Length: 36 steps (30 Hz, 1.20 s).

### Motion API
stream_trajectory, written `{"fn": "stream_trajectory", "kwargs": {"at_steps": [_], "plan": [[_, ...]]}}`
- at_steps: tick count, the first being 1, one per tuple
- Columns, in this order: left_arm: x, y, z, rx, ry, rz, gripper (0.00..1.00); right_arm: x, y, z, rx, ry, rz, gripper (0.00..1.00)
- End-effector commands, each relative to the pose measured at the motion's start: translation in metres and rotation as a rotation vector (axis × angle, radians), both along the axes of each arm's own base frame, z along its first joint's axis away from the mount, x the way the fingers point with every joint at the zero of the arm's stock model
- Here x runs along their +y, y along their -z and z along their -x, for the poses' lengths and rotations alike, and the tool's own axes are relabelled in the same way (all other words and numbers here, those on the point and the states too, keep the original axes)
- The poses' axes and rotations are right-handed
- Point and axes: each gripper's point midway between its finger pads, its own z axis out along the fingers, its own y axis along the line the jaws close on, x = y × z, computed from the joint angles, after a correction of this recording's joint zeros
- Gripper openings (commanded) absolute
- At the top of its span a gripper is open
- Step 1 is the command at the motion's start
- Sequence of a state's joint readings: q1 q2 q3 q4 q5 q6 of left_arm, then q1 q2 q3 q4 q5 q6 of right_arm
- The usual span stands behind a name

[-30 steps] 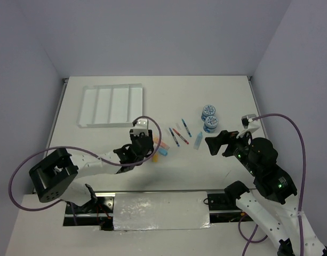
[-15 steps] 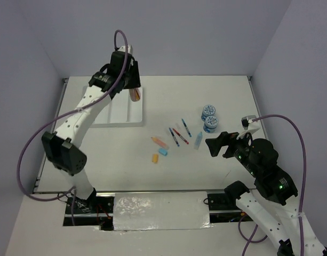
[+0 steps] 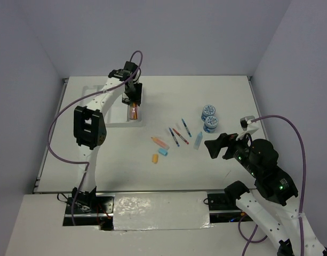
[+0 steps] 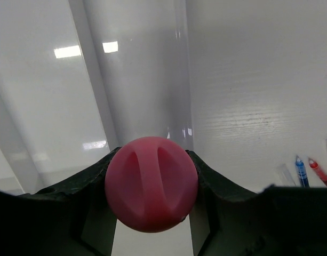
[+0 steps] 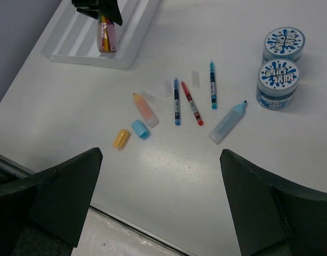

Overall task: Sort the stationery into containers
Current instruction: Place the stationery in the storage box.

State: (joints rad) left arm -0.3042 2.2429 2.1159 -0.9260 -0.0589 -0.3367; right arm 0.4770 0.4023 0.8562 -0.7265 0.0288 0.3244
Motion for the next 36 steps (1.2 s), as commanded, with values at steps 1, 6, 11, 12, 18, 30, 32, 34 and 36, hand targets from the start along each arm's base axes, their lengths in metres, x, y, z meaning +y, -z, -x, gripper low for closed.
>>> {"fn": "stream_trajectory", "kwargs": {"at_steps": [1,6,11,12,18,30,32,34,36], "plan": [[0.004,-0.021,-0.018,-0.065,0.011,0.034,0.0,0.005,-0.006,-0.002,-0.025,-0.02,-0.014,1.0],[0.006,-0.015,-0.029,-0.074,-0.005,0.061,0.09,0.006,-0.006,-0.003,-0.016,-0.021,-0.018,1.0],[0.007,-0.01,-0.034,-0.078,-0.017,0.093,0.28,0.01,-0.009,-0.001,-0.016,-0.042,-0.032,1.0],[0.007,-0.009,-0.035,-0.073,-0.017,0.106,0.31,0.01,-0.009,-0.001,-0.014,-0.045,-0.032,1.0],[0.005,-0.016,-0.039,-0.101,-0.047,0.145,0.99,0.016,-0.006,-0.001,-0.009,-0.077,-0.026,1.0],[0.031,-0.142,0.014,-0.368,-0.202,0.152,0.99,0.046,0.078,-0.049,0.233,-0.105,0.085,1.0],[0.045,-0.16,0.051,-0.409,-0.241,0.153,0.99,0.061,0.106,-0.061,0.343,-0.116,0.13,0.91],[0.057,-0.167,0.088,-0.45,-0.261,0.164,0.99,0.069,0.12,-0.08,0.384,-0.075,0.177,0.86],[0.071,-0.165,0.111,-0.474,-0.292,0.14,0.99,0.078,0.118,-0.094,0.379,-0.065,0.212,0.71]]}}
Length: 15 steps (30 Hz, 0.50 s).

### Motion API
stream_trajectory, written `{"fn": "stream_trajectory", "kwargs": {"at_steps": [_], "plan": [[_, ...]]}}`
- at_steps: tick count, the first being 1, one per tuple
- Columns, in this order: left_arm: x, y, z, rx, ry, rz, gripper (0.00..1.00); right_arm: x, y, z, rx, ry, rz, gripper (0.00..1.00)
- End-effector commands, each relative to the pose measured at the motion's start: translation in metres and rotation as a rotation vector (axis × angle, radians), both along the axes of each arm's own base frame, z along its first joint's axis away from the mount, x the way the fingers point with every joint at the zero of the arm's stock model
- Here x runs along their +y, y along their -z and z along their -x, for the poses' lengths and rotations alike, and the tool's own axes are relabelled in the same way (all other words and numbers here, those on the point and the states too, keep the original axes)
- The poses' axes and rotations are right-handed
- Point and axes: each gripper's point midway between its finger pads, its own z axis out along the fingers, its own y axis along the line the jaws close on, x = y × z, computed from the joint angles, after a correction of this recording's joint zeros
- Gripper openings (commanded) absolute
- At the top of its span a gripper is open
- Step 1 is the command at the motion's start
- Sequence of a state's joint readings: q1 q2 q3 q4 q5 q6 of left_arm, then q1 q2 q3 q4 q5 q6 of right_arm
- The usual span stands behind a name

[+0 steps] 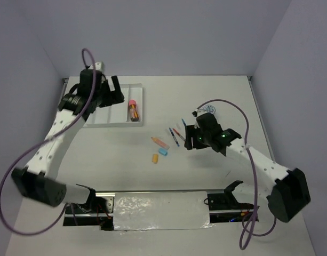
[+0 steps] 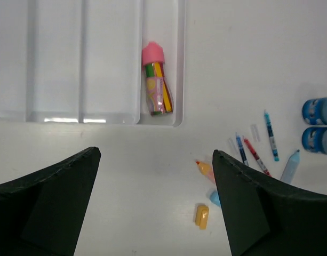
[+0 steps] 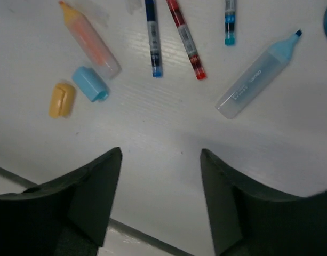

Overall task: Sort the stationery into containers
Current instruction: Place the stationery in the storage box, then pick up the pen from the center of the board.

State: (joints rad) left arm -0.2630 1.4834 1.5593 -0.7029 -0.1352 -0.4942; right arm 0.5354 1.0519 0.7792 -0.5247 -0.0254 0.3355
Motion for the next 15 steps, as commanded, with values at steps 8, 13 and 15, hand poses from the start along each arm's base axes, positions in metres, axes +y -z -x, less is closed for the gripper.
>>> {"fn": "stream_trajectory", "kwargs": {"at_steps": [8,13,15], "plan": [[0.075,0.04,0.103,-0.084,-0.188,-0.131,0.99,0.049,0.014,-0.072,0.007,-0.018,0.188,0.45],[0.086,0.056,0.109,-0.041,-0.239,-0.177,0.99,0.061,0.037,-0.085,0.048,-0.025,0.271,0.45],[0.086,0.057,0.107,-0.039,-0.228,-0.178,1.0,0.065,0.043,-0.091,0.059,-0.037,0.294,0.44]]}}
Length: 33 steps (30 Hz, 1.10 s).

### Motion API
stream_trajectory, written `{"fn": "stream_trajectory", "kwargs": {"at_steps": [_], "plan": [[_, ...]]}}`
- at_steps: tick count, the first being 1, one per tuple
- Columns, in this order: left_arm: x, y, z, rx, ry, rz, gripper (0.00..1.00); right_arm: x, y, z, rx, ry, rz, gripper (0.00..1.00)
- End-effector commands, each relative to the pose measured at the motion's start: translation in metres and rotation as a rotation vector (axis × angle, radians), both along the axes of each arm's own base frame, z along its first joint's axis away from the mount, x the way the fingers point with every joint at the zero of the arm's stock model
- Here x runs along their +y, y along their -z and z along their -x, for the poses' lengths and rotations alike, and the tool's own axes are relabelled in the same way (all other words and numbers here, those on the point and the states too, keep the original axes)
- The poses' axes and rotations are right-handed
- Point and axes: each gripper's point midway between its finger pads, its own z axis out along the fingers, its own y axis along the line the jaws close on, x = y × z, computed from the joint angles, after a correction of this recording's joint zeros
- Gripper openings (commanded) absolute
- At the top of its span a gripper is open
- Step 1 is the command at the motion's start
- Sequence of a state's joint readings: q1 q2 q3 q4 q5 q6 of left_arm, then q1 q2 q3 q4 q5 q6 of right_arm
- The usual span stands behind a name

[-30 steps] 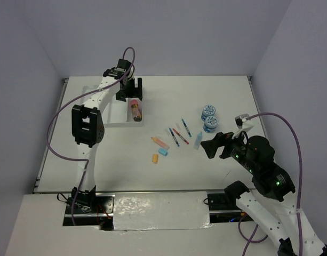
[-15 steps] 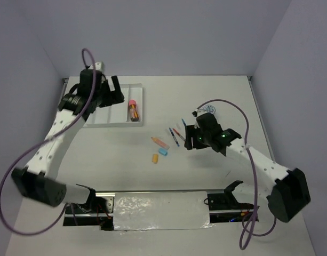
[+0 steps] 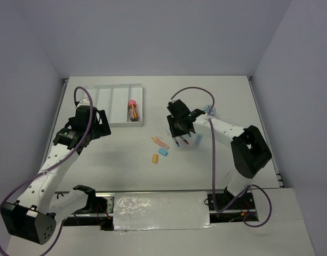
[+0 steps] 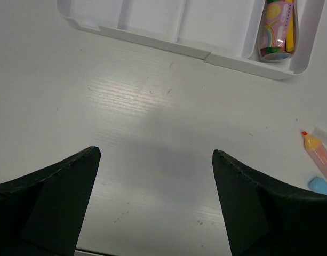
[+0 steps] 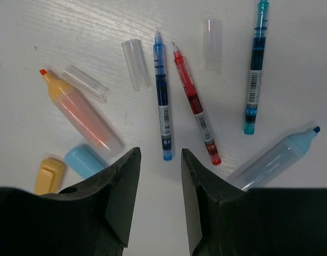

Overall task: Sort the stationery into containers
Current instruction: Pick up the pen from the center of the board.

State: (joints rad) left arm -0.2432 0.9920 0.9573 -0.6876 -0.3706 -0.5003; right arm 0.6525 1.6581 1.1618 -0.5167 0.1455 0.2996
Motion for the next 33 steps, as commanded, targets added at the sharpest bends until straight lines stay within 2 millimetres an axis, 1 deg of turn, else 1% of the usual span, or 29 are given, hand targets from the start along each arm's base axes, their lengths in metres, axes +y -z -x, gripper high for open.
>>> {"fn": "stream_trajectory", "kwargs": {"at_steps": [1,2,3,4,5,6,7,8,13,17,25,26,27,29,30,31,33], "plan": [[0.0,-0.019,-0.013,-0.082,0.009,0.001,0.99,0.004,-0.004,-0.016,-0.03,-0.007,0.051,0.44],[-0.005,-0.017,-0.015,-0.083,0.038,0.012,0.99,0.005,-0.003,-0.018,-0.028,-0.011,0.055,0.44],[-0.009,-0.011,-0.016,-0.062,0.062,0.014,0.99,0.006,0.005,-0.019,-0.017,-0.015,0.067,0.44],[-0.014,-0.008,-0.015,-0.044,0.087,0.028,0.99,0.008,0.006,-0.021,-0.015,-0.021,0.066,0.42],[-0.014,-0.007,-0.015,-0.033,0.089,0.026,0.99,0.01,0.008,-0.022,-0.009,-0.032,0.067,0.42],[-0.013,-0.007,-0.016,-0.028,0.085,0.021,0.99,0.01,0.018,-0.022,0.015,-0.035,0.085,0.42],[-0.011,-0.007,-0.015,-0.024,0.075,0.008,0.99,0.013,0.017,-0.025,0.014,-0.039,0.086,0.38],[-0.01,-0.006,-0.015,-0.024,0.074,0.005,0.99,0.014,0.024,-0.025,0.028,-0.043,0.097,0.38],[-0.013,-0.01,-0.015,-0.046,0.095,0.015,0.99,0.017,0.031,-0.03,0.038,-0.042,0.106,0.37],[-0.014,-0.009,-0.015,-0.038,0.103,0.017,0.99,0.017,0.042,-0.029,0.06,-0.047,0.118,0.37],[-0.015,-0.01,-0.014,-0.043,0.11,0.019,0.99,0.018,0.067,-0.024,0.103,-0.053,0.127,0.32],[-0.015,-0.01,-0.014,-0.043,0.109,0.018,0.99,0.018,0.068,-0.024,0.103,-0.051,0.124,0.27],[-0.014,-0.01,-0.014,-0.044,0.108,0.017,0.99,0.018,0.069,-0.023,0.108,-0.049,0.123,0.24],[-0.014,-0.009,-0.014,-0.042,0.106,0.017,0.99,0.022,0.066,-0.022,0.101,-0.053,0.097,0.17],[-0.014,-0.009,-0.014,-0.041,0.106,0.016,0.99,0.023,0.066,-0.02,0.105,-0.055,0.089,0.16],[-0.014,-0.009,-0.014,-0.038,0.105,0.015,0.99,0.026,0.058,-0.02,0.09,-0.059,0.069,0.16],[-0.013,-0.008,-0.014,-0.035,0.098,0.012,0.99,0.026,0.048,-0.024,0.071,-0.053,0.057,0.14]]}}
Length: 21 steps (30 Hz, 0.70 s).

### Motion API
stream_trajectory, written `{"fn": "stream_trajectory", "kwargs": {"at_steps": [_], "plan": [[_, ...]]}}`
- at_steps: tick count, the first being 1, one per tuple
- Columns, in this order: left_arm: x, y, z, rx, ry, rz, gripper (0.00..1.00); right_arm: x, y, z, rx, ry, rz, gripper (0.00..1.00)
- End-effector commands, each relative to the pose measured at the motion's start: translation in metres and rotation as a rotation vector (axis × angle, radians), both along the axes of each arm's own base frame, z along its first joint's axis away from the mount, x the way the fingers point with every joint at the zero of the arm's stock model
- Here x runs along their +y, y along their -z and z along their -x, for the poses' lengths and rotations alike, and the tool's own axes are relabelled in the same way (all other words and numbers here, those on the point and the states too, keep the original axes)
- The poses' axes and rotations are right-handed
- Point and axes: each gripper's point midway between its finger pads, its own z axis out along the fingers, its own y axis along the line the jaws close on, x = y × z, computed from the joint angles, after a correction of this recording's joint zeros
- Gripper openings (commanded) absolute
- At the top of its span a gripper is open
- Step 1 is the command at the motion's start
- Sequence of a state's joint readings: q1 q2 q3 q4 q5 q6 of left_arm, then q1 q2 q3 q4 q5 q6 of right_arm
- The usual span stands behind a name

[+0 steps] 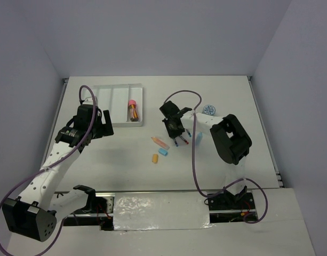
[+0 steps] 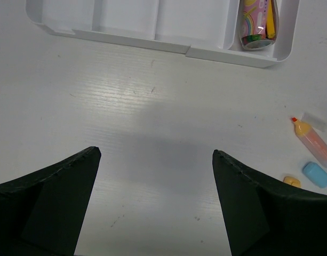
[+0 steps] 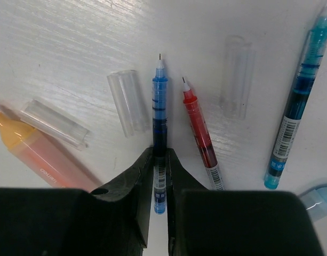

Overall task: Sort the stationery into containers
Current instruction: Pick up the pen from the center of the board.

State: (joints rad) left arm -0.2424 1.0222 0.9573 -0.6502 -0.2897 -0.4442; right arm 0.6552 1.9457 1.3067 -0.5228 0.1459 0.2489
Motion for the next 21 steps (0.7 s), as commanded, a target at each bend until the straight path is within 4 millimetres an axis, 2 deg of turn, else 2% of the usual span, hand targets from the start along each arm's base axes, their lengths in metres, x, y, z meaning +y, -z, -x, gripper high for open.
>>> {"fn": "stream_trajectory", "kwargs": {"at_steps": [1,2,3,5,6,9,10,11,12,13,14,15,16,17,18,19,20,21], "plan": [[0.0,-0.012,-0.006,-0.045,0.006,0.003,0.99,0.011,-0.025,-0.004,-0.057,-0.003,-0.067,0.12],[-0.001,-0.012,-0.007,-0.047,0.009,0.007,0.99,0.01,-0.031,-0.006,-0.068,0.0,-0.068,0.03],[-0.003,-0.013,-0.007,-0.048,0.017,0.016,0.99,0.01,-0.04,-0.01,-0.091,0.005,-0.07,0.0],[-0.015,-0.013,-0.009,-0.044,0.047,0.072,0.99,0.008,-0.06,-0.014,-0.123,0.008,-0.096,0.0],[-0.018,-0.014,-0.01,-0.043,0.05,0.093,0.99,0.008,-0.078,-0.017,-0.152,0.013,-0.125,0.0],[-0.032,-0.014,-0.016,-0.037,0.036,0.185,0.99,0.006,-0.106,-0.013,-0.196,0.009,-0.177,0.0],[-0.038,-0.013,-0.017,-0.031,0.011,0.241,0.99,0.001,-0.132,-0.012,-0.245,0.015,-0.222,0.0],[-0.043,-0.013,-0.019,-0.038,-0.001,0.27,0.99,-0.002,-0.137,-0.006,-0.25,0.011,-0.241,0.0],[-0.049,-0.014,-0.023,-0.044,-0.046,0.316,0.99,-0.001,-0.162,0.003,-0.275,-0.02,-0.319,0.0],[-0.047,-0.015,-0.027,-0.067,-0.086,0.297,0.99,-0.007,-0.172,0.002,-0.294,-0.017,-0.357,0.0],[-0.069,-0.019,-0.026,-0.082,-0.048,0.297,0.99,-0.01,-0.17,0.011,-0.277,-0.033,-0.386,0.0],[-0.084,-0.024,-0.034,-0.099,-0.061,0.309,0.99,-0.014,-0.187,0.019,-0.298,-0.051,-0.442,0.0],[-0.105,-0.028,-0.032,-0.116,-0.036,0.277,0.99,-0.029,-0.182,0.02,-0.293,-0.027,-0.434,0.0],[-0.117,-0.028,-0.034,-0.109,-0.028,0.268,0.99,-0.039,-0.186,0.022,-0.304,-0.011,-0.437,0.0],[-0.143,-0.026,-0.04,-0.076,-0.01,0.261,0.99,-0.051,-0.197,0.028,-0.332,0.009,-0.44,0.0],[-0.155,-0.025,-0.043,-0.063,-0.005,0.254,0.99,-0.06,-0.199,0.031,-0.342,0.022,-0.439,0.0],[-0.165,-0.019,-0.049,-0.044,-0.005,0.242,0.99,-0.077,-0.206,0.035,-0.378,0.056,-0.438,0.0],[-0.184,-0.009,-0.061,-0.013,-0.006,0.235,0.99,-0.084,-0.208,0.039,-0.393,0.073,-0.434,0.0]]}}
